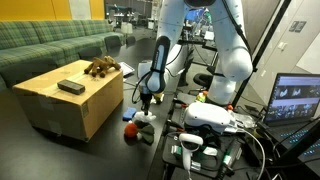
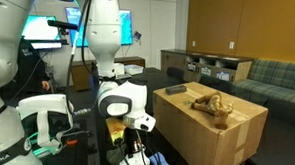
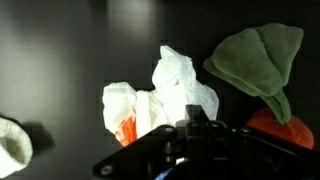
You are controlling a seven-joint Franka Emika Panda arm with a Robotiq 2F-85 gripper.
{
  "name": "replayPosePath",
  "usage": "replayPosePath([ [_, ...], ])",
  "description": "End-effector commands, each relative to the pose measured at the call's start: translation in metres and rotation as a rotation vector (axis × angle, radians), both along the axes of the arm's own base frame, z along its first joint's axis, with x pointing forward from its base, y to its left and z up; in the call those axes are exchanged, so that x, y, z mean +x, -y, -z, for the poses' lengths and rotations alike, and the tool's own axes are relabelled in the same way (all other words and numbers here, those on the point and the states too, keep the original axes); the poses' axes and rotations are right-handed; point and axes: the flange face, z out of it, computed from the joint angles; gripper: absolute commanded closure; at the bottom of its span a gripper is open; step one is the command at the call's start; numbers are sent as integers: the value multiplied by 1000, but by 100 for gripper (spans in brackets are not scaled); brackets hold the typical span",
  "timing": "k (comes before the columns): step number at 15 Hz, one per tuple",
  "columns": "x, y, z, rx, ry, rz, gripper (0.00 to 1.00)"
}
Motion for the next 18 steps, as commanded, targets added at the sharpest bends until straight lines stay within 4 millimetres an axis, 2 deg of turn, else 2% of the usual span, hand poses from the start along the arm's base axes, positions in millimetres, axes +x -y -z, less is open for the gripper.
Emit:
replayPosePath([
  [1,2,-12,-47,-20,18,4,100],
  [5,21,-22,-105,-41,81,56,100],
  [9,50,-40,-180,-88,152,119,100],
  [14,88,-88,-277,-149,239,194,100],
  [18,124,-130,-331,-152,319,265,100],
])
